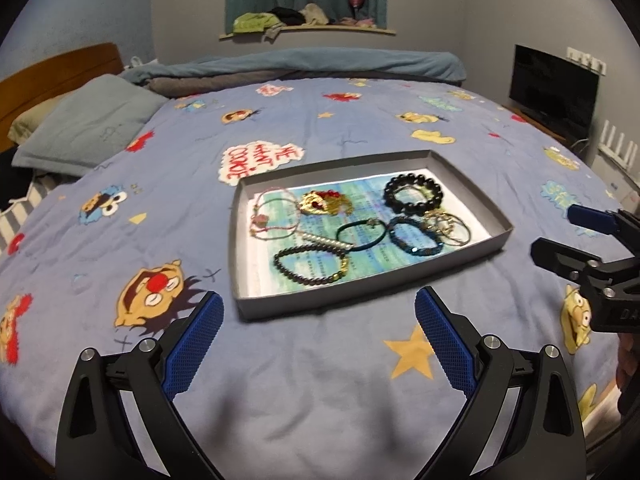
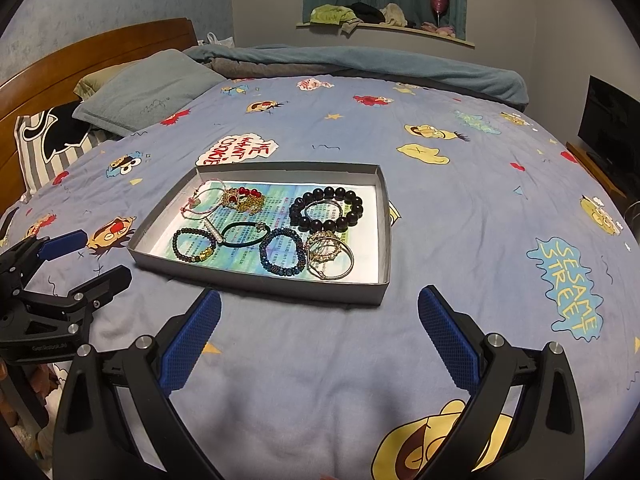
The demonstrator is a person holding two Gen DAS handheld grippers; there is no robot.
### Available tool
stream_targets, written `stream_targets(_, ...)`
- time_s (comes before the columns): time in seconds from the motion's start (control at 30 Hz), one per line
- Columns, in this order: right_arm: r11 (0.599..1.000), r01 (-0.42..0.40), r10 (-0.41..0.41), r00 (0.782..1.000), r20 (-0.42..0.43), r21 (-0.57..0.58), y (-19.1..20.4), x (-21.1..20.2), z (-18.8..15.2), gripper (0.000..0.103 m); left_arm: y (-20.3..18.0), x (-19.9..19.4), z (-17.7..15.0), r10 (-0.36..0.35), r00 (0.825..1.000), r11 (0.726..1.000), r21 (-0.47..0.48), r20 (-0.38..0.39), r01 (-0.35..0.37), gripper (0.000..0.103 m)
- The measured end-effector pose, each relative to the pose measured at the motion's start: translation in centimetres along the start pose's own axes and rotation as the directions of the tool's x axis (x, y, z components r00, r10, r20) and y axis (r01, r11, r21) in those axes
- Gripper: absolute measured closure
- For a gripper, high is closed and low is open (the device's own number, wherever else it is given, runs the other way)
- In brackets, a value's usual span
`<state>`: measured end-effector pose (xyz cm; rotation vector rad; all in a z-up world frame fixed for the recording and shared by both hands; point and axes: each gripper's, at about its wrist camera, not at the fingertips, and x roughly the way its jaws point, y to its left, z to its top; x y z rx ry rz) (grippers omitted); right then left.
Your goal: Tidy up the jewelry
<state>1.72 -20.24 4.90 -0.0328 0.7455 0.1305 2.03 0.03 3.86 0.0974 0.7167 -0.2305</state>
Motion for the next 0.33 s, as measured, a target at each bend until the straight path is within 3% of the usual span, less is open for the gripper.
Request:
stream_targets(0.13,1.000,-0.001,0.001,1.000,-0.003,0.000,0.02,0.11,-0.05,0.006,-0.45,0.33,0.05,0.036,0.999,0.999,0.012,-0.010,-0.036,0.007)
stream_targets(0.33,1.000,0.000,0.000,1.000,-0.004,0.001,0.04,0.13,-0.09,0.006,-0.29,0.77,-0.02,0.035,0.999,0.999,0.006,-0.026,-0.035,0.007)
